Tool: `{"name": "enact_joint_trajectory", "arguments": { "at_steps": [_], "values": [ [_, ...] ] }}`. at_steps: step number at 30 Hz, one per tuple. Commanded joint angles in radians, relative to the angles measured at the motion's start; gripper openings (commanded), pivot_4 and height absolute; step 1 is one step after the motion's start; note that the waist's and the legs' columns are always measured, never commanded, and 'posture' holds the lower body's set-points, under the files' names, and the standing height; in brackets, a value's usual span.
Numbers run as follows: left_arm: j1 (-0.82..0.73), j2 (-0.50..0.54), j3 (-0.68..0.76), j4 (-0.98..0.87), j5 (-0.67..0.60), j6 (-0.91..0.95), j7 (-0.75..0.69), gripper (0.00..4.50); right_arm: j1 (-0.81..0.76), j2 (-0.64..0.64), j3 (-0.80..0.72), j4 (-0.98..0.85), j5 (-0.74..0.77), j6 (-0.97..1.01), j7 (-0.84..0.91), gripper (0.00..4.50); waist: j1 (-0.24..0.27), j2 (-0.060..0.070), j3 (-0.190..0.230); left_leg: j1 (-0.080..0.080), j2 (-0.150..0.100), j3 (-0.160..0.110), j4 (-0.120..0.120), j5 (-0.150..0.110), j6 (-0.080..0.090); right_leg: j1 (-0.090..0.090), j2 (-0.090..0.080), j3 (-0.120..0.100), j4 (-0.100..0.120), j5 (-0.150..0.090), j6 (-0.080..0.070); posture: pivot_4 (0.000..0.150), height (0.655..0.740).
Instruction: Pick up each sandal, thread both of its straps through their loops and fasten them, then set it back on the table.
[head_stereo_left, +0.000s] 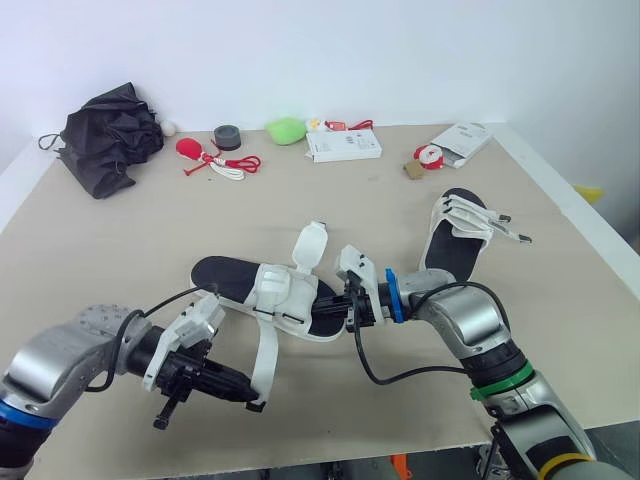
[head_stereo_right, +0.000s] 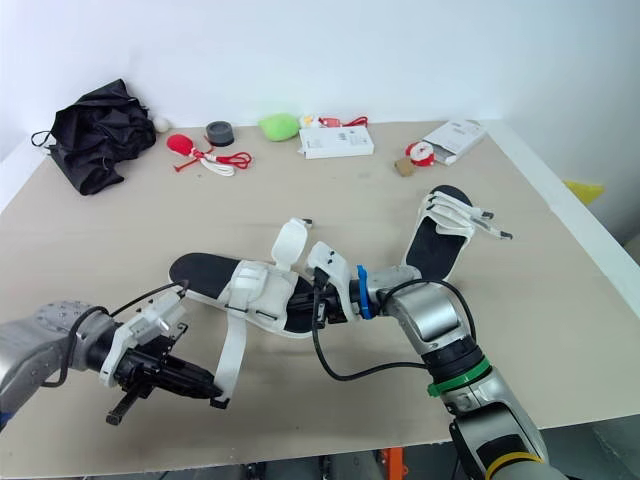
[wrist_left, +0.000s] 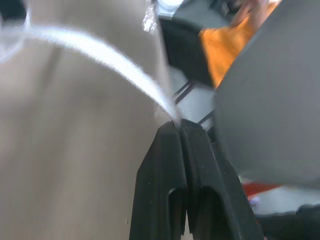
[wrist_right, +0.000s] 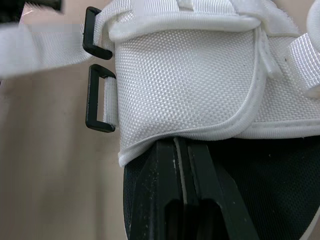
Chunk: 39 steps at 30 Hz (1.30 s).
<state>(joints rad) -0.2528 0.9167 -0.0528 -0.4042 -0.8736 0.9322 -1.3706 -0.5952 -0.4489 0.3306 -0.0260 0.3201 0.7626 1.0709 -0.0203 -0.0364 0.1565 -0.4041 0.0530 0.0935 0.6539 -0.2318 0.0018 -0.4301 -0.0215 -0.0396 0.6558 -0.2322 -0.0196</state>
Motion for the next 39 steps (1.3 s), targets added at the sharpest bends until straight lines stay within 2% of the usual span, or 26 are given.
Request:
{"name": "enact_joint_trajectory", "arguments": {
  "at_steps": [1, 3, 7, 11, 16, 22, 29, 33, 39],
  "values": [
    [-0.091, -0.042, 0.090, -0.008, -0.222, 0.158, 0.120, 0.06, 0.007, -0.009, 0.022, 0.003, 0.000, 0.012, 0.010, 0.00, -0.001, 0.000, 0.000, 0.000, 0.000, 0.000, 0.000, 0.000, 0.000, 0.000, 0.000, 0.000, 0.000, 0.000, 0.000, 0.150, 0.7400],
    [-0.155, -0.078, 0.130, 0.042, -0.335, 0.238, 0.208, 0.06, 0.008, -0.012, 0.022, 0.001, 0.001, 0.013, 0.011, 0.00, -0.001, 0.000, 0.000, 0.000, -0.001, 0.000, 0.000, 0.000, 0.000, 0.000, 0.000, 0.000, 0.000, 0.000, 0.001, 0.150, 0.7400],
    [-0.278, -0.142, 0.192, 0.193, -0.485, 0.336, 0.381, 0.06, 0.003, -0.009, 0.023, 0.008, -0.001, 0.011, 0.010, 0.00, -0.002, -0.001, 0.000, 0.000, -0.001, -0.001, 0.000, 0.000, 0.000, 0.001, -0.001, 0.000, 0.000, -0.001, 0.002, 0.150, 0.7400],
    [-0.358, -0.227, 0.201, 0.383, -0.461, 0.359, 0.518, 0.06, 0.006, -0.004, 0.024, 0.007, -0.001, 0.009, 0.007, 0.00, 0.001, -0.002, 0.000, 0.001, -0.002, -0.002, 0.002, 0.000, -0.001, 0.002, -0.001, -0.001, 0.002, 0.000, 0.002, 0.150, 0.7400],
    [-0.438, -0.302, 0.194, 0.531, -0.427, 0.390, 0.570, 0.06, 0.008, -0.006, 0.024, 0.004, 0.001, 0.009, 0.005, 0.00, 0.000, -0.002, 0.001, 0.002, -0.003, -0.002, 0.002, 0.001, -0.001, 0.003, -0.002, 0.000, 0.003, 0.000, 0.003, 0.150, 0.7400],
    [-0.508, -0.339, 0.142, 0.648, -0.354, 0.445, 0.515, 0.06, 0.009, -0.003, 0.022, -0.001, 0.005, 0.014, -0.001, 0.00, -0.001, -0.002, 0.000, 0.002, -0.005, -0.002, 0.002, 0.001, -0.002, 0.003, -0.002, 0.000, 0.004, 0.000, 0.003, 0.150, 0.7400],
    [-0.558, -0.340, 0.042, 0.672, -0.255, 0.472, 0.356, 0.06, 0.018, -0.002, 0.024, -0.012, 0.011, 0.020, -0.013, 0.00, -0.001, -0.002, 0.001, 0.002, -0.005, -0.002, 0.002, 0.002, -0.002, 0.003, -0.002, 0.000, 0.005, 0.000, 0.002, 0.150, 0.7400],
    [-0.594, -0.369, 0.027, 0.774, -0.165, 0.436, 0.348, 0.06, 0.023, -0.003, 0.023, -0.018, 0.014, 0.023, -0.018, 0.00, -0.001, -0.002, 0.000, 0.002, -0.005, -0.002, 0.002, 0.002, -0.002, 0.003, -0.002, 0.000, 0.006, 0.000, 0.002, 0.150, 0.7400],
    [-0.627, -0.421, -0.057, 0.970, 0.057, 0.263, 0.300, 0.06, 0.032, -0.005, 0.021, -0.032, 0.019, 0.030, -0.028, 0.00, 0.000, -0.002, 0.000, 0.002, -0.006, -0.002, 0.002, 0.002, -0.002, 0.003, -0.002, 0.000, 0.006, 0.000, 0.002, 0.150, 0.7400]
  ]
}}
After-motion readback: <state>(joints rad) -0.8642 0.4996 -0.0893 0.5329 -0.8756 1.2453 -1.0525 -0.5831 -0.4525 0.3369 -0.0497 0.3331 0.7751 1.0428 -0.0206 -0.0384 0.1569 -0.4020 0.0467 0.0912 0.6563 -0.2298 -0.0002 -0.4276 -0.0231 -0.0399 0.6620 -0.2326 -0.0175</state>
